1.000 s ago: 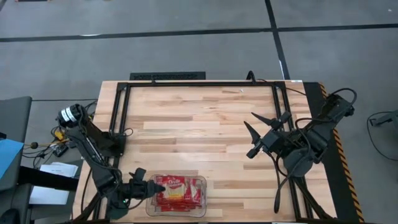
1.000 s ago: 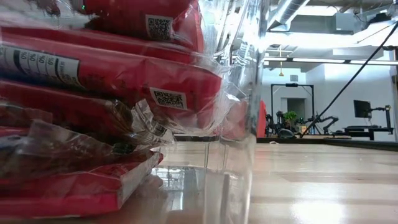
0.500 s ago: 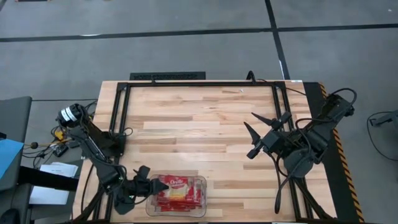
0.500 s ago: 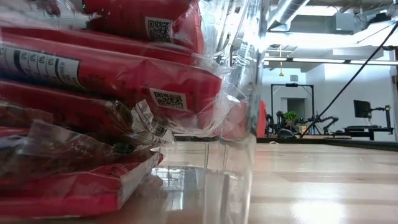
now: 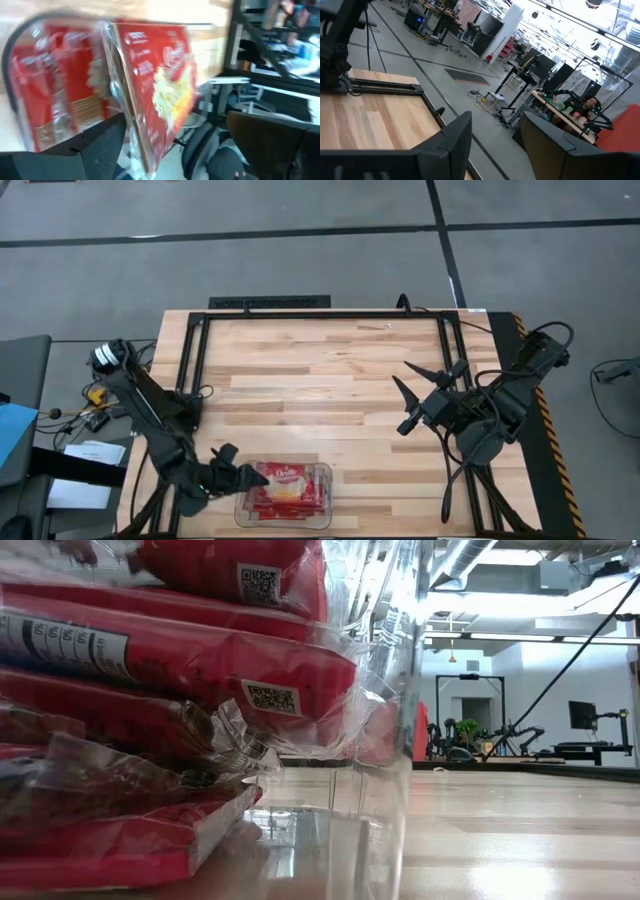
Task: Sort popcorn bags into baskets
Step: Put the red popcorn bag into the transparent bin, then return to Home Position
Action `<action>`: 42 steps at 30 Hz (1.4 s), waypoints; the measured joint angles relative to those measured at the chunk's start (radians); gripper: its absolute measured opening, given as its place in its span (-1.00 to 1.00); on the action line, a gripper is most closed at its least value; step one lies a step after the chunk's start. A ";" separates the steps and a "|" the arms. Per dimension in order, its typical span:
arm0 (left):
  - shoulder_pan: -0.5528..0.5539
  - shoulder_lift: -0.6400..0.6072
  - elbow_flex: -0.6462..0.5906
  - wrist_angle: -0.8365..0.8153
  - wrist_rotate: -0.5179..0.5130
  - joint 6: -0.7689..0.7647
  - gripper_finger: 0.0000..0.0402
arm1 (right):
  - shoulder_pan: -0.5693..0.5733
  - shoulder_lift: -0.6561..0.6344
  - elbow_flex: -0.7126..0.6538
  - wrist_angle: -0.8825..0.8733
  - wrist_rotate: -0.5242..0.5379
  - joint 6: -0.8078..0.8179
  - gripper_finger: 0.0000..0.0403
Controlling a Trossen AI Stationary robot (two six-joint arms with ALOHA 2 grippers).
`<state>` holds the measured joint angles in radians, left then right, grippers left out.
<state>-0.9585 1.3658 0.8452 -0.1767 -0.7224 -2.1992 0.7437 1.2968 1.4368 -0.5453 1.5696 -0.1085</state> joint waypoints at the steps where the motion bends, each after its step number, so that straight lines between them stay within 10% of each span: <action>1: 0.000 -0.030 0.000 -0.009 -0.008 0.022 0.67 | 0.000 0.000 0.000 0.000 0.000 0.007 -0.03; 11: 0.000 -0.387 0.000 -0.066 -0.160 0.360 0.66 | 0.018 0.000 0.000 0.083 -0.026 -0.004 0.00; 16: -0.002 -0.531 0.002 -0.051 -0.278 0.777 0.65 | 0.031 0.000 0.000 0.035 -0.054 0.098 -0.04; 26: -0.001 -0.905 0.002 -0.424 -0.505 1.204 0.65 | -0.268 -0.202 -0.021 -0.107 -0.779 0.347 -0.10; 31: -0.001 -1.102 -0.053 -0.477 -0.489 1.337 0.65 | -0.433 -0.356 -0.163 0.028 -0.860 0.229 -0.10; 37: -0.002 -1.310 -0.223 -0.171 -0.316 1.619 0.65 | -0.619 -0.647 -0.492 0.256 -1.142 0.244 -0.07; 42: 0.002 -1.358 -0.349 -0.034 -0.286 1.744 0.65 | -0.729 -0.895 -0.773 0.412 -1.181 0.328 -0.04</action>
<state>-0.9561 0.0080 0.4963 -0.2104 -1.0080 -0.4555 0.0150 0.4023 0.6638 -0.1331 0.3887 0.2200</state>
